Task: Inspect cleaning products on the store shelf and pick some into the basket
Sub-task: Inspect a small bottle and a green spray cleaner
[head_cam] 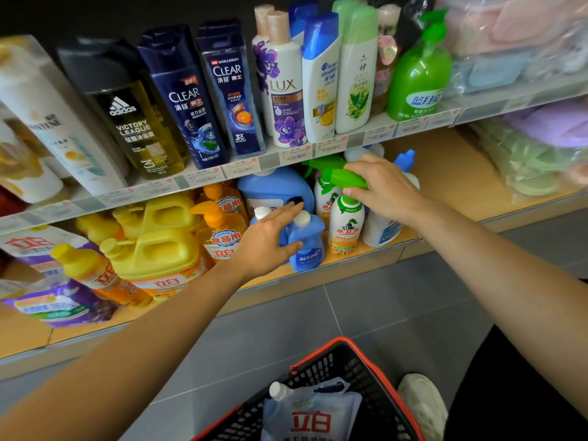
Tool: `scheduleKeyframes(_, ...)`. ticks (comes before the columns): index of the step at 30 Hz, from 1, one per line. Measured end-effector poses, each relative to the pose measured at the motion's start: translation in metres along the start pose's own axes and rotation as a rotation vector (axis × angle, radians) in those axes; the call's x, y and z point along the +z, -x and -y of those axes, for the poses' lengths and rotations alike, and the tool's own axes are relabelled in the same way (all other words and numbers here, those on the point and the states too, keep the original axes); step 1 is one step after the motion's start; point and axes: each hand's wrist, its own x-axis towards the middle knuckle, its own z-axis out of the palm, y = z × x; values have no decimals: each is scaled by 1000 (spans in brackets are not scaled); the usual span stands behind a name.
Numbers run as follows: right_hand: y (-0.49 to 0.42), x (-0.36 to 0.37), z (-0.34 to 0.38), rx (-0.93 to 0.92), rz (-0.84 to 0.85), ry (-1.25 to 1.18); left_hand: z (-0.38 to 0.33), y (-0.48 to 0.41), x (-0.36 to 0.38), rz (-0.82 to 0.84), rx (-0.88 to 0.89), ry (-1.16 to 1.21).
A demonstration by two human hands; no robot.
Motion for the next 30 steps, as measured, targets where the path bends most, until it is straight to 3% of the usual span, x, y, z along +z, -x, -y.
scheduleKeyframes(5, 19, -34, 27, 1, -10, -244, -22, 17, -16, -105, -114, 218)
scheduleKeyframes(10, 39, -57, 50, 73, -11, -617, -53, 52, -22, 45, -249, 491)
scheduleKeyframes(13, 44, -60, 67, 94, 13, -852, -71, 75, -24, 112, -243, 607)
scheduleKeyframes(21, 84, -33, 114, 225, -15, -1446, -95, 131, -33, 20, -295, 873)
scheduleKeyframes(24, 110, -7, 129, 222, 83, -1502, -98, 150, -31, 18, -294, 1071)
scheduleKeyframes(30, 125, 21, 138, 294, 180, -1517, -90, 169, -22, 54, -305, 1112)
